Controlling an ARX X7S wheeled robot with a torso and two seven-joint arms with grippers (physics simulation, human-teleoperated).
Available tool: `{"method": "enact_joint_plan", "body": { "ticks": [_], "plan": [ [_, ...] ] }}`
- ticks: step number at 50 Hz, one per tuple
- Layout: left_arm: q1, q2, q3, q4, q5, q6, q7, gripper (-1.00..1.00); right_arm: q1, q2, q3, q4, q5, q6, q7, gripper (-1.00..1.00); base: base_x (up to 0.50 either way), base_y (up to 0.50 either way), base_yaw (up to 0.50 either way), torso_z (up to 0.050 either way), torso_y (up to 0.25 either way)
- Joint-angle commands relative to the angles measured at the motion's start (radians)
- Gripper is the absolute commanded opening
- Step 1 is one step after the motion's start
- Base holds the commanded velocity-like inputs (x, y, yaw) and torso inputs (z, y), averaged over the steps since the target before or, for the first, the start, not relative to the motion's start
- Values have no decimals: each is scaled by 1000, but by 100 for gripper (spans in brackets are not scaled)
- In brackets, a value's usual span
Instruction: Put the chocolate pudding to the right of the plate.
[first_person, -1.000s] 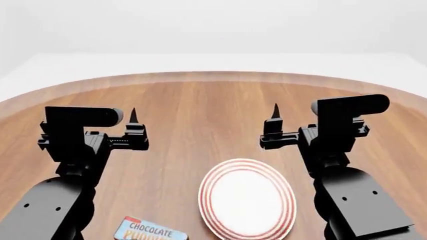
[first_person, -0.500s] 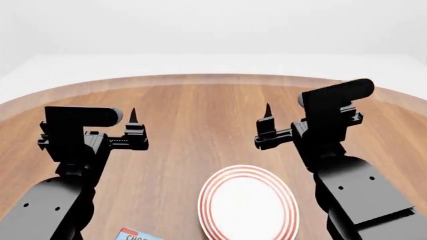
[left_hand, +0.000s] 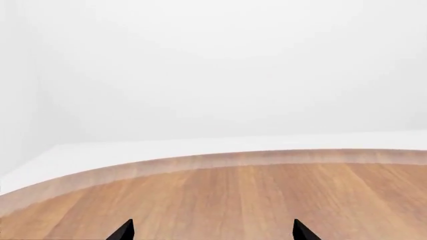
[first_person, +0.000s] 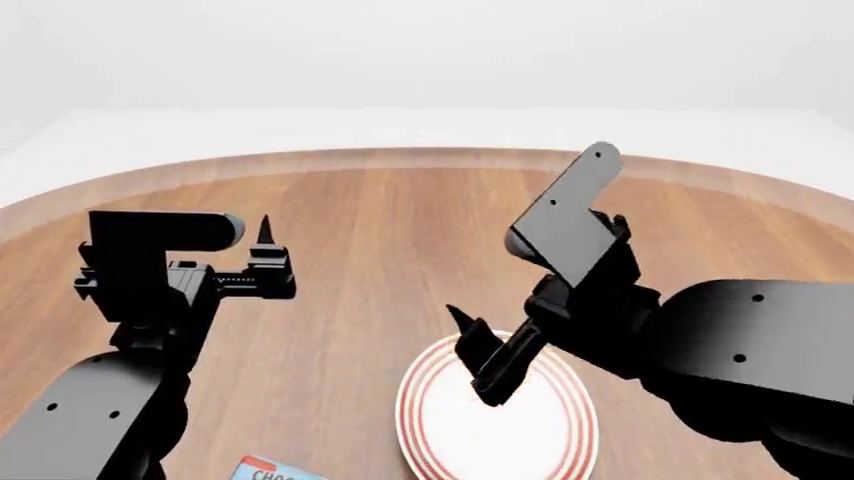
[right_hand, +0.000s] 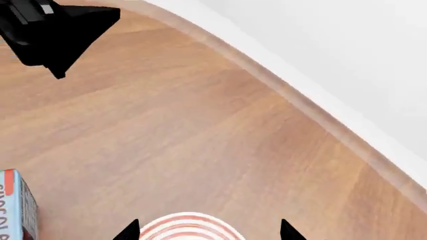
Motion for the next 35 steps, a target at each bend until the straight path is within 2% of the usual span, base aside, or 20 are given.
{"method": "enact_joint_plan", "body": {
  "ticks": [1, 19, 35],
  "plan": [
    [-2, -3, 3, -10, -1, 8, -5, 100, 40, 96, -138, -90, 207, 14, -17, 100, 0, 0, 0, 0, 0],
    [-8, -8, 2, -3, -12, -1, -12, 100, 51, 106, -177, -97, 327, -14, 76, 100, 0, 0, 0, 0, 0],
    [-12, -10, 12, -12, -15, 2, -17, 100, 98, 20, -229, -36, 461, -64, 215, 100, 0, 0, 0, 0, 0]
  ]
}}
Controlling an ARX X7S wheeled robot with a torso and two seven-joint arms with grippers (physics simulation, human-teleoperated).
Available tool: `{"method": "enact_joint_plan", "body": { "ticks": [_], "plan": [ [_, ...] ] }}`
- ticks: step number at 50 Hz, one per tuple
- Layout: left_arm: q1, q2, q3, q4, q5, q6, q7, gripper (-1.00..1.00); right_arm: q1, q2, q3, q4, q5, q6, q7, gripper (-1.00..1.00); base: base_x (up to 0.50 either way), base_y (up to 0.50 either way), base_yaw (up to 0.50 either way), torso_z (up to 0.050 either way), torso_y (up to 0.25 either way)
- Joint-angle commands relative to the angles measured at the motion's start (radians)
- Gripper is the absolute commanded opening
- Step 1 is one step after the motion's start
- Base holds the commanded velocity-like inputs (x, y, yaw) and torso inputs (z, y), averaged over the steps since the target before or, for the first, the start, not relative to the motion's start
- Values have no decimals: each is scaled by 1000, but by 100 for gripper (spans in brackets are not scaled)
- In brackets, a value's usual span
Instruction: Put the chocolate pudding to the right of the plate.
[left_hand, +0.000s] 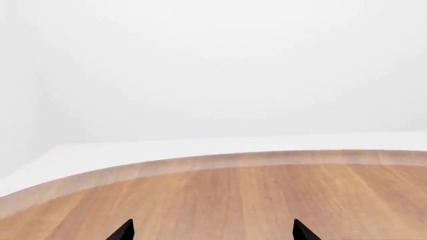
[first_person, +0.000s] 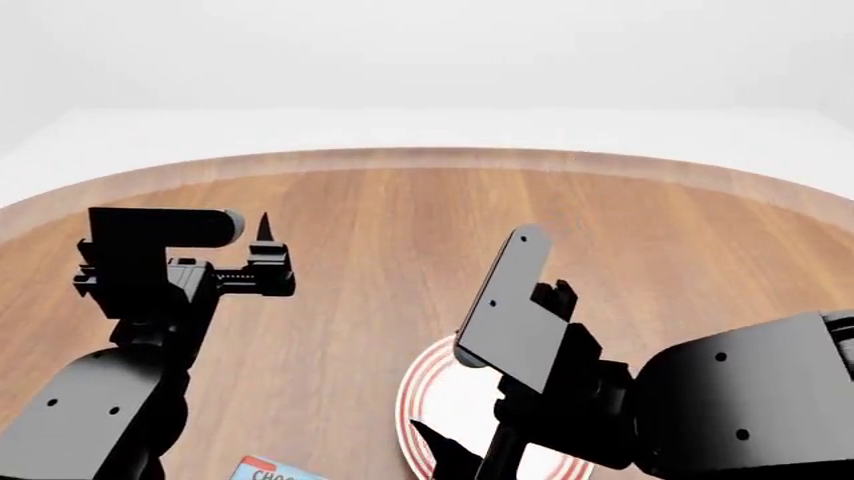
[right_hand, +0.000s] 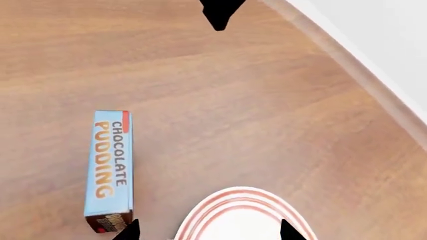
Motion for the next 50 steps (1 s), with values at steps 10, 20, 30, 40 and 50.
{"method": "enact_joint_plan", "body": {
  "ticks": [10, 20, 30, 40, 50],
  "plan": [
    [5, -6, 1, -11, -6, 11, -5, 100, 29, -99, -105, 21, 137, -40, 127, 100, 0, 0, 0, 0, 0],
    [5, -9, 3, -18, -9, 18, -6, 100, -13, -147, -156, 38, 72, -58, 89, 100, 0, 0, 0, 0, 0],
    [1, -9, 6, -16, -13, 16, -10, 100, -52, -166, -192, 64, -56, -92, -19, 100, 0, 0, 0, 0, 0],
    [-5, -12, 10, -11, -18, 9, -15, 100, -75, -186, -248, 111, -172, -133, -110, 100, 0, 0, 0, 0, 0],
    [2, -14, 7, -13, -22, 15, -17, 100, -113, -217, -331, 188, -309, -207, -215, 100, 0, 0, 0, 0, 0]
  ]
}}
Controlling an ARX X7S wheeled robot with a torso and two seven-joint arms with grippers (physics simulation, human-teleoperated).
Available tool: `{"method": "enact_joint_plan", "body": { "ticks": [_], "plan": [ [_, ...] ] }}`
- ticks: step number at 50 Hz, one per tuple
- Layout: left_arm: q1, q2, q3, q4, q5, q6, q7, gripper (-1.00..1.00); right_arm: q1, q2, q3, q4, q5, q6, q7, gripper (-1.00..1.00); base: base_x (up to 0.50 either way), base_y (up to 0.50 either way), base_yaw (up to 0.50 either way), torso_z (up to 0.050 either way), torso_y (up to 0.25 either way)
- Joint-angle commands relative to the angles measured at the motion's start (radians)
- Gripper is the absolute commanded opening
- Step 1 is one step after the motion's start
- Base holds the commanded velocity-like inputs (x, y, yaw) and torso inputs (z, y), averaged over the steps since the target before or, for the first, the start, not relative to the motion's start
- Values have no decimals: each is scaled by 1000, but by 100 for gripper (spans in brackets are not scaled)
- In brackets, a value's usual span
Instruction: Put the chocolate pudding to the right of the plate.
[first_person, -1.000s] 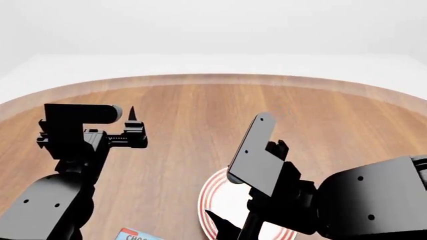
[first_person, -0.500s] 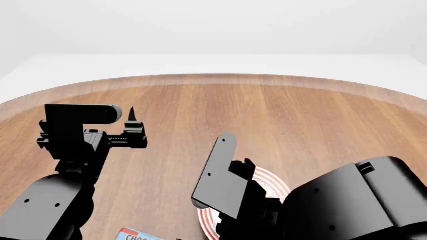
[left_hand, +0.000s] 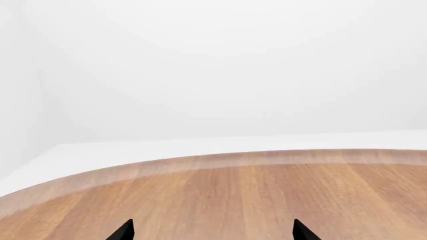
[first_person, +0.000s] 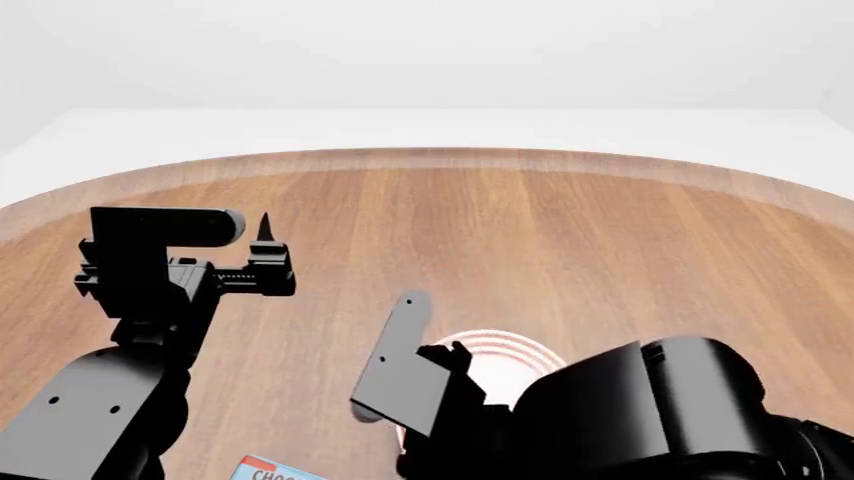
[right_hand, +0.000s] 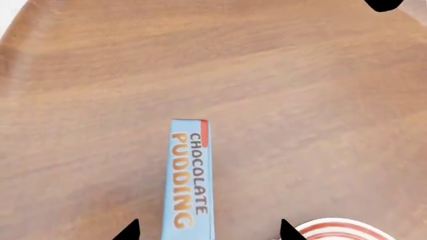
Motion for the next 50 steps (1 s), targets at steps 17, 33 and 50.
{"method": "enact_joint_plan", "body": {
  "ticks": [17, 33, 50],
  "plan": [
    [15, -4, 0, -10, -10, 20, -5, 100, -92, -51, -162, 122, -205, -118, -165, 100, 0, 0, 0, 0, 0],
    [19, -8, -4, -13, -16, 26, -9, 100, -100, -63, -200, 183, -251, -154, -196, 100, 0, 0, 0, 0, 0],
    [20, -11, -5, -4, -25, 21, -17, 100, -109, -74, -258, 273, -313, -187, -244, 100, 0, 0, 0, 0, 0]
  ]
}}
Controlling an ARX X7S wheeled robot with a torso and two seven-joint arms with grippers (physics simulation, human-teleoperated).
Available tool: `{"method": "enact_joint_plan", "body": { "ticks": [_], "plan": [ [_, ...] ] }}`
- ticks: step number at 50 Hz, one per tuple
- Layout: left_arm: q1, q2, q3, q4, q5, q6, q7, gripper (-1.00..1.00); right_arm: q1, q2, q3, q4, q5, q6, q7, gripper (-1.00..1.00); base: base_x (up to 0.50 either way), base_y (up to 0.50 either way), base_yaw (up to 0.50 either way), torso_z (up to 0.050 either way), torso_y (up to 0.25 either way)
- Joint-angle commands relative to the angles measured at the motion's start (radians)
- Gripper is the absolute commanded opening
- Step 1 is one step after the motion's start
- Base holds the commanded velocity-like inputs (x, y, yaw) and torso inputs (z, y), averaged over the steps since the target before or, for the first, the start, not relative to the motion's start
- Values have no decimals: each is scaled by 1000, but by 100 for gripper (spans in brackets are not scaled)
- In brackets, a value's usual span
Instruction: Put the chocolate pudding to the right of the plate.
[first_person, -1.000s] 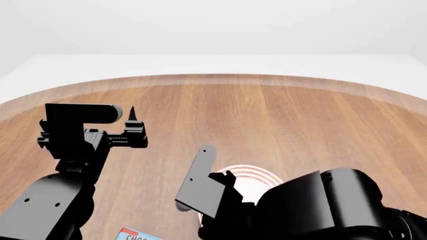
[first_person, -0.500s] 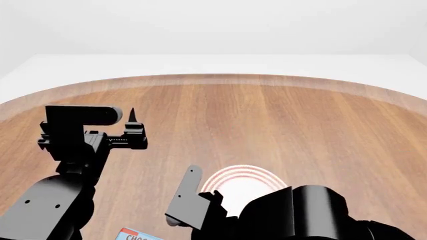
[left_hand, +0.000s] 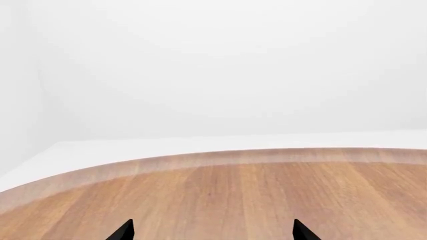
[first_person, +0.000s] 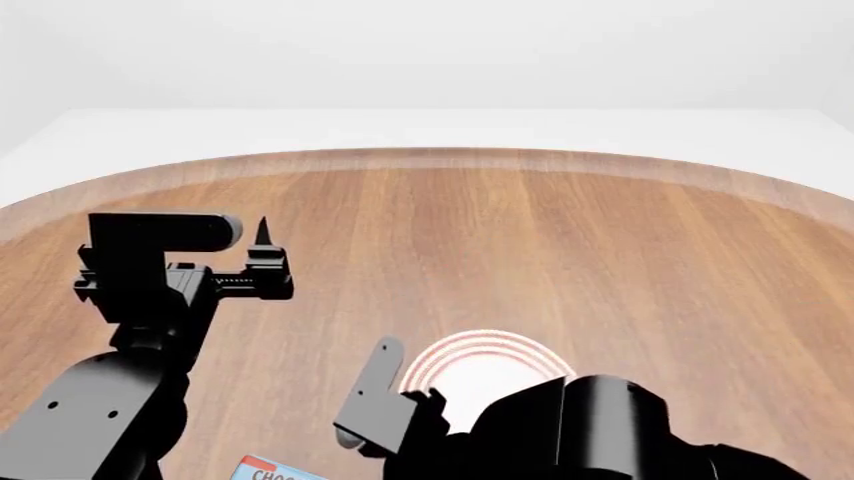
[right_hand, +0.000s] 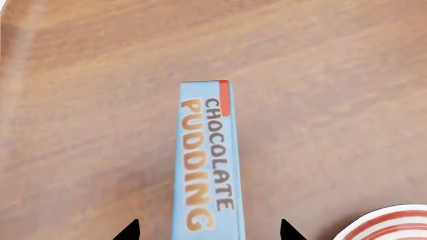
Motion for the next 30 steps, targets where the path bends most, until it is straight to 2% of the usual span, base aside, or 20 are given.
{"method": "enact_joint_plan", "body": {
  "ticks": [1, 30],
  "plan": [
    [1, -2, -1, 6, -6, -2, -4, 100, -12, -9, -48, 55, -45, -23, -34, 100, 0, 0, 0, 0, 0],
    [9, -6, 6, -9, -14, 15, -10, 100, -29, -42, -124, 185, -108, -56, -83, 100, 0, 0, 0, 0, 0]
  ]
}}
